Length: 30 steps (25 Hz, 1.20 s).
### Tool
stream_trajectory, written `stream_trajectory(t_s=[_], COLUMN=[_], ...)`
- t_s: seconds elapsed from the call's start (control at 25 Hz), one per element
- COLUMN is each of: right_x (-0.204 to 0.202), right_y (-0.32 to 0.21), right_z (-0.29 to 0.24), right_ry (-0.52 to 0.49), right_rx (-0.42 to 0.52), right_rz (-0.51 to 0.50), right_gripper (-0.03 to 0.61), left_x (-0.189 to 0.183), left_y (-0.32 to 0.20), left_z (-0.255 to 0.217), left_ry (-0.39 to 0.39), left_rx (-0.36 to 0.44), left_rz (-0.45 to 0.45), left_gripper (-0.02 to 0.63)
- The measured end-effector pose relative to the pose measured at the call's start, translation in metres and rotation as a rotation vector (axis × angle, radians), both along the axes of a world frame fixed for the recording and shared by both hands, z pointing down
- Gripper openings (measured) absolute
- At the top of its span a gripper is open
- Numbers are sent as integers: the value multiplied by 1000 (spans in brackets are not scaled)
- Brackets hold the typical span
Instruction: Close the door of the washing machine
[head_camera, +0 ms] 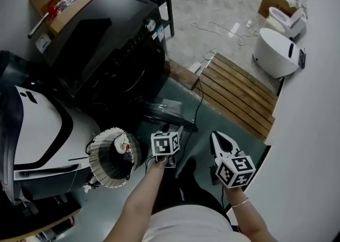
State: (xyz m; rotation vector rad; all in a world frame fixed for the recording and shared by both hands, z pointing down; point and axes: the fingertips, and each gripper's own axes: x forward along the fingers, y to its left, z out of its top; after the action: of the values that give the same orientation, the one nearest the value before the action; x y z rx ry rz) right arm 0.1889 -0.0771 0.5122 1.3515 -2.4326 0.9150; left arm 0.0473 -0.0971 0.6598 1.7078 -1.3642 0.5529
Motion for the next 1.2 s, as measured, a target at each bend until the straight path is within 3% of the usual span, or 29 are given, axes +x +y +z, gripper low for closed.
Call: stream_trajectory(t_s=[0.24, 0.44, 0.68, 1.2], right_x=[-12, -32, -60, -112], right_y=[-21, -60, -110, -182], right_z=[3, 6, 1, 23], right_ry=[-5, 3, -11, 2], right_rx=[-14, -5, -10, -54], right_rz=[-31, -26, 21, -1], right_gripper=[9, 9, 9, 9], left_x=[-4, -9, -18, -91], left_y=[-41, -82, -134, -239], left_z=[-4, -2, -6, 1], left_ry=[13, 25, 57, -10], left_rx=[16, 32, 44, 102], left_rz=[-39, -8, 22, -43], left_gripper=[273, 255, 284, 284])
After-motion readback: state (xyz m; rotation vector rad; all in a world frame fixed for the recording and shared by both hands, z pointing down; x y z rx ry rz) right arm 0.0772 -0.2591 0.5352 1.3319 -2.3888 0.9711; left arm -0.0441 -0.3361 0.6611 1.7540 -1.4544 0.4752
